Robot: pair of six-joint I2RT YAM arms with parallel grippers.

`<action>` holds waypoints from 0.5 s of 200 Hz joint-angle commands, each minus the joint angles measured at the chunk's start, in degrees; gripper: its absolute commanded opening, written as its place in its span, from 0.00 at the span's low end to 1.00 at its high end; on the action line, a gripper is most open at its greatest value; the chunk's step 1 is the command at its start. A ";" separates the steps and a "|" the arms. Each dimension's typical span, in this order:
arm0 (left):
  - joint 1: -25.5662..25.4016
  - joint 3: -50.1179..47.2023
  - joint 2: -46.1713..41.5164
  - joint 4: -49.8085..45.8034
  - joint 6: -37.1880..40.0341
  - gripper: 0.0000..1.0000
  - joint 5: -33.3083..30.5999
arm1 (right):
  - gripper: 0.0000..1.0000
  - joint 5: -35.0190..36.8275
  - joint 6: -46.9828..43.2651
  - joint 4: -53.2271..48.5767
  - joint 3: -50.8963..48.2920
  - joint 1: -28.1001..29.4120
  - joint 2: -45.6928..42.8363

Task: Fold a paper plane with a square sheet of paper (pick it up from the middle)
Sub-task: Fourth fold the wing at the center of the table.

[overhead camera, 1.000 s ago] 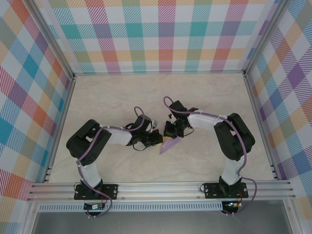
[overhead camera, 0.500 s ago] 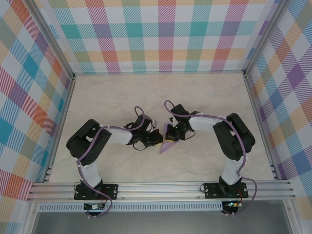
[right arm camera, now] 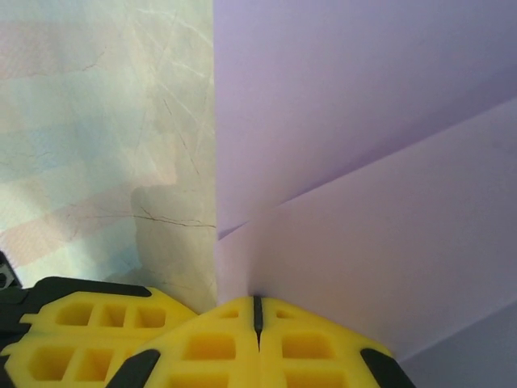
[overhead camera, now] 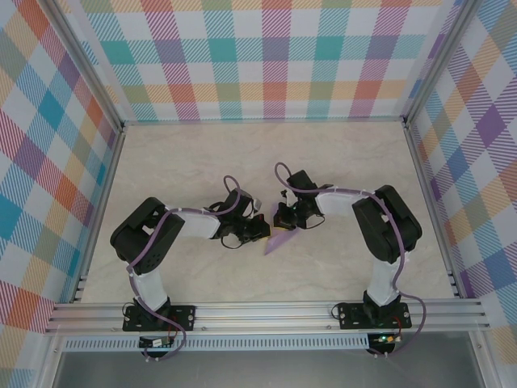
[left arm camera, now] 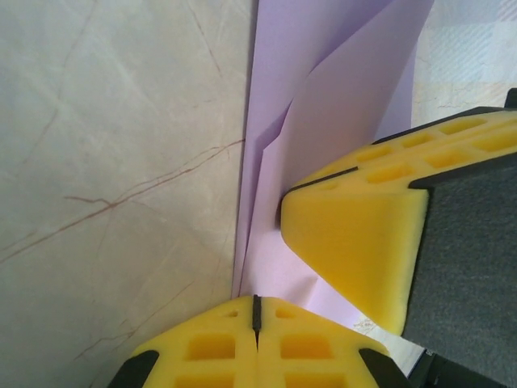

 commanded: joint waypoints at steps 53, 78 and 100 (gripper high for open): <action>-0.17 -2.36 3.59 -15.22 2.47 0.00 -5.09 | 0.05 -1.32 -3.67 8.18 -3.81 -13.58 -0.83; -0.12 -1.71 3.22 -15.89 3.09 0.00 -5.18 | 0.05 -2.21 -4.88 6.47 -0.71 -14.11 -2.68; -0.17 -1.14 3.42 -15.80 3.12 0.00 -5.15 | 0.06 -6.83 -4.38 9.71 -2.41 -13.72 -4.69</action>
